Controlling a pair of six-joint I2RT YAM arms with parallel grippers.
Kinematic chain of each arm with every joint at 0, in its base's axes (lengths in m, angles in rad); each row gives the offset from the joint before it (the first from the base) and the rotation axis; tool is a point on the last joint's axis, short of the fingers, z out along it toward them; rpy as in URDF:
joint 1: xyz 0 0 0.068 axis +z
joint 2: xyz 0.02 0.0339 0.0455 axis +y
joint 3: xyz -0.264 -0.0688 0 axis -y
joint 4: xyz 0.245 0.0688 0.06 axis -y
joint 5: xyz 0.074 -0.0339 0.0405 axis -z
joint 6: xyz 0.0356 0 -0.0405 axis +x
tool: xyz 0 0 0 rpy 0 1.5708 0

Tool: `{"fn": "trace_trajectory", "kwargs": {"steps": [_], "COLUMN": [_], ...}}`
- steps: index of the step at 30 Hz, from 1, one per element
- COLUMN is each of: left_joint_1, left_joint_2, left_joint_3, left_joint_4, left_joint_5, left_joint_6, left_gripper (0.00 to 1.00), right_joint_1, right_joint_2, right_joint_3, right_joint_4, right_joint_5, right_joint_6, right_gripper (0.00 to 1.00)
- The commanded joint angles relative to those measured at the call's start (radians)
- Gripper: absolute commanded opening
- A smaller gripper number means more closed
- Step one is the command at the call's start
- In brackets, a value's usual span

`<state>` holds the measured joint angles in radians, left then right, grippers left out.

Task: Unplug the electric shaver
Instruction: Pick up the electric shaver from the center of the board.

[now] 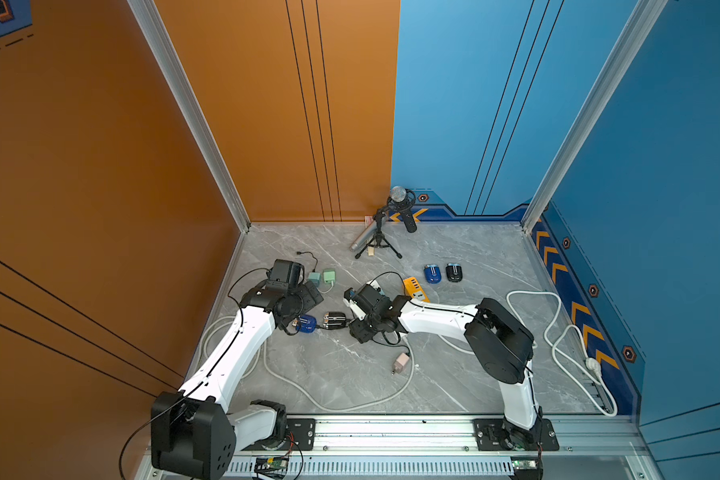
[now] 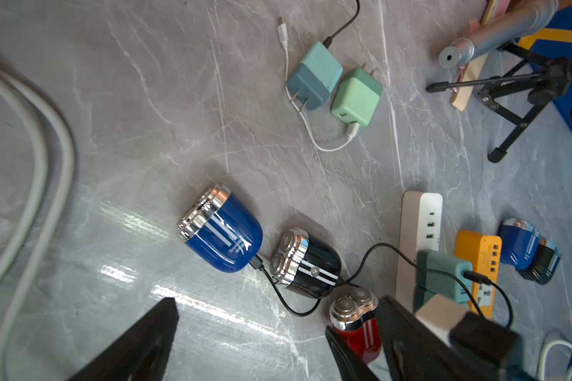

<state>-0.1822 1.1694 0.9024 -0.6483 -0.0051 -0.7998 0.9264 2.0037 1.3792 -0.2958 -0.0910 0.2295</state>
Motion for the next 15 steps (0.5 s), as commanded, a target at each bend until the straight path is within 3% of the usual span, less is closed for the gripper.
{"fn": "trace_trajectory", "kwargs": {"steps": [1,15], "left_joint_1": [-0.026,-0.183], "left_joint_2": [-0.073,-0.393], "left_joint_3": [-0.078,-0.438], "left_joint_4": [0.142,0.417], "left_joint_5": [0.087,0.17], "left_joint_6": [0.017,-0.008], "left_gripper": [0.93,0.74], "right_joint_1": [-0.009,-0.055], "right_joint_2": [-0.078,-0.135], "right_joint_3": [0.032,0.059], "right_joint_4": [0.005,0.012], "right_joint_5": [-0.025,-0.018], "right_joint_6": [0.077,0.249], "right_gripper": [0.54,0.51]}}
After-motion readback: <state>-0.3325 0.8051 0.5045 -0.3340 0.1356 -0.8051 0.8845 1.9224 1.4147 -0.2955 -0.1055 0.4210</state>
